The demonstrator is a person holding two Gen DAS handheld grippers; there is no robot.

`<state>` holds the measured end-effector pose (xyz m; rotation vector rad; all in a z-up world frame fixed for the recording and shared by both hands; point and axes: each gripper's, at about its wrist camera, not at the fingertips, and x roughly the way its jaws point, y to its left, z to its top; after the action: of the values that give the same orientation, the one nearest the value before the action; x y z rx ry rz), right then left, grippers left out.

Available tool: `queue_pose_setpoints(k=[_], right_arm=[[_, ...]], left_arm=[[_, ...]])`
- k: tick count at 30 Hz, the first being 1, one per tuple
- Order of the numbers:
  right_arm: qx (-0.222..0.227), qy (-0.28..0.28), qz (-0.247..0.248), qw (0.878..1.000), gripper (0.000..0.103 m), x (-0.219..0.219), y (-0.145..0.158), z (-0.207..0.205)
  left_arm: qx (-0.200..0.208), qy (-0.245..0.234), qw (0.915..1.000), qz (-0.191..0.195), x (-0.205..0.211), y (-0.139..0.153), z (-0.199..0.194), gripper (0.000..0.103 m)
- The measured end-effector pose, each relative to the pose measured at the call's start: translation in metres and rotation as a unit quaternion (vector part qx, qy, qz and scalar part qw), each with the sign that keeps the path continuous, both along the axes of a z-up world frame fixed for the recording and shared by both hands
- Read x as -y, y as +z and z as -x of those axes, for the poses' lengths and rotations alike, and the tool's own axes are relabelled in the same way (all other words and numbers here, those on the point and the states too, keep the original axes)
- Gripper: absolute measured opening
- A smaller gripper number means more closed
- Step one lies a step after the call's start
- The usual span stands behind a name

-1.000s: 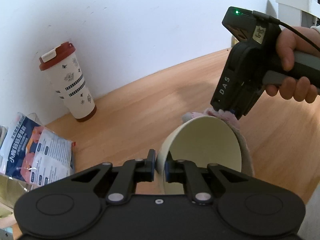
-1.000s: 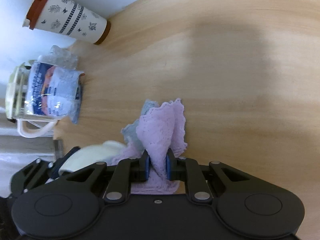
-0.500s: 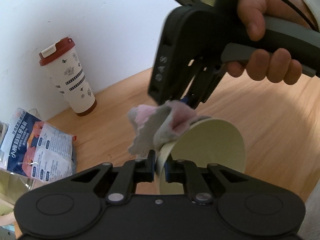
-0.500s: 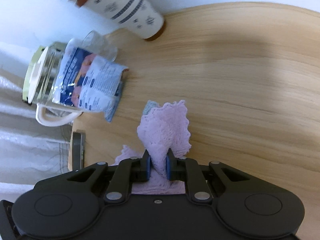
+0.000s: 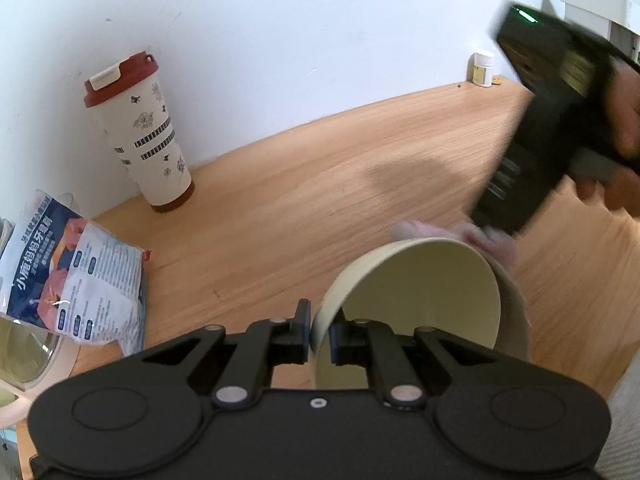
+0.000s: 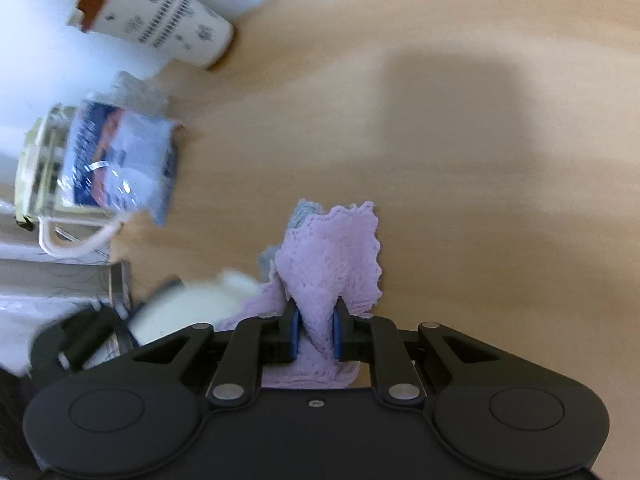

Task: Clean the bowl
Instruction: 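Keep wiping the bowl's outer wall with the cloth in the right gripper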

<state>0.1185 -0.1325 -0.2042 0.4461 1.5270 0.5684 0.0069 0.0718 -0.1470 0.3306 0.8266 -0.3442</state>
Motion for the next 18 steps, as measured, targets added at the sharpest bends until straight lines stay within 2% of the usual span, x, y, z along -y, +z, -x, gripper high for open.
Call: queue_pose_setpoints(k=[3,7,9,13,18], right_arm=[[-0.012,-0.033,-0.021,0.999,0.018,0.012,-0.002,0.011],[0.005,-0.066,-0.032,0.997,0.017,0.007,0.007,0.004],[0.017,-0.082,-0.053,0.995,0.017,0.002,0.015,-0.006],[0.031,-0.076,-0.083,0.993,0.018,-0.021,0.027,-0.021],[0.038,-0.083,-0.086,0.992,0.018,-0.036,0.026,-0.022]], left_arm=[[-0.011,0.014,0.9998,0.004,-0.003,-0.001,-0.003,0.008],[-0.029,0.031,0.9990,0.015,-0.012,-0.004,-0.007,0.008],[-0.034,0.038,0.9985,0.022,-0.014,-0.004,-0.008,0.008],[-0.044,0.049,0.9974,0.031,-0.019,-0.005,-0.012,0.008],[-0.062,0.065,0.9944,0.055,-0.027,-0.006,-0.017,0.010]])
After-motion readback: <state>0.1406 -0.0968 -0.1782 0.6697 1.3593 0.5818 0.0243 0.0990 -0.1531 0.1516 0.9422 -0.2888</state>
